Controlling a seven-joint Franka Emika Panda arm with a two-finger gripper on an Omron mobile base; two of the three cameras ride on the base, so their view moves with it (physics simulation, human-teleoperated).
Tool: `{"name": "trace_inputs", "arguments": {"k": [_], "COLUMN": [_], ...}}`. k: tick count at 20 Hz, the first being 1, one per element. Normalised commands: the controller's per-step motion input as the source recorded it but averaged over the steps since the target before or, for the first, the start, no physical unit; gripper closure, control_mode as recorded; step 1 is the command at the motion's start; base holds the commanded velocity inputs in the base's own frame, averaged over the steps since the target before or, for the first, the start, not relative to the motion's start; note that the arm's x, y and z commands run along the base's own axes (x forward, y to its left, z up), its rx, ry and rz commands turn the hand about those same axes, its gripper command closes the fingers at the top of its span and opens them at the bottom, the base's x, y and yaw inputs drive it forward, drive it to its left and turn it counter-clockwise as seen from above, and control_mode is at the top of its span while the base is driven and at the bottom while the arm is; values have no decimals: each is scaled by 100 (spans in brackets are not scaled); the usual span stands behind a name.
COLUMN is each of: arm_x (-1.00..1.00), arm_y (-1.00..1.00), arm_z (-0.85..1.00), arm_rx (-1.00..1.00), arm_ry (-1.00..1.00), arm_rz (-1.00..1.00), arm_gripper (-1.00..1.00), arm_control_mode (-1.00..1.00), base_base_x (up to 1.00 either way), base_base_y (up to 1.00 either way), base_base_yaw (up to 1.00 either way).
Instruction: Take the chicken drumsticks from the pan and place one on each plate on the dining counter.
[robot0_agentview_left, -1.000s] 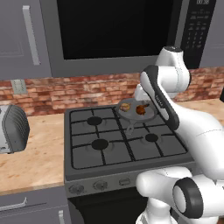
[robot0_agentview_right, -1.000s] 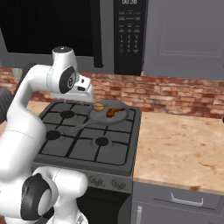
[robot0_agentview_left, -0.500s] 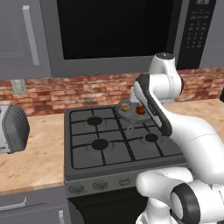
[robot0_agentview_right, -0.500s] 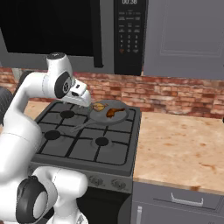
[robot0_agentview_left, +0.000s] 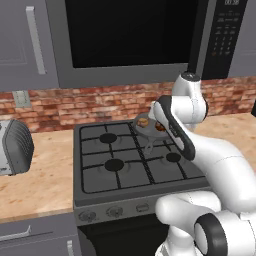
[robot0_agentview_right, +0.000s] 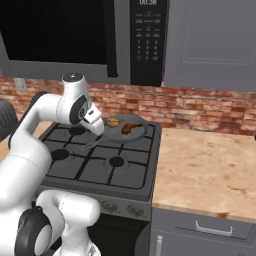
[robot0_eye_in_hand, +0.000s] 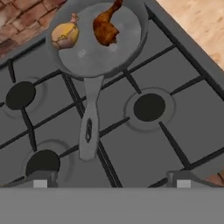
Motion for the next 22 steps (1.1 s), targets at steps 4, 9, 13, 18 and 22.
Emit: {"name": "trace_inputs", "arguments": {"k": [4, 9, 13, 18, 22], "arm_x": [41, 53, 52, 50, 52], "arm_y": [0, 0, 0, 0, 0], "arm_z": [-8, -19, -36, -29, -19], "arm_rx": [16, 12, 10, 10, 6], "arm_ry": [0, 0, 0, 0, -5], "arm_rz": [-19, -15, -12, -5, 0], "arm_gripper": [-100, -100, -100, -100, -100], "arm_control_mode": [-100, -100, -100, -100, -100], "base_base_x": [0, 0, 0, 0, 0], "base_base_y": [0, 0, 0, 0, 0], "base_base_yaw": [0, 0, 0, 0, 0]}}
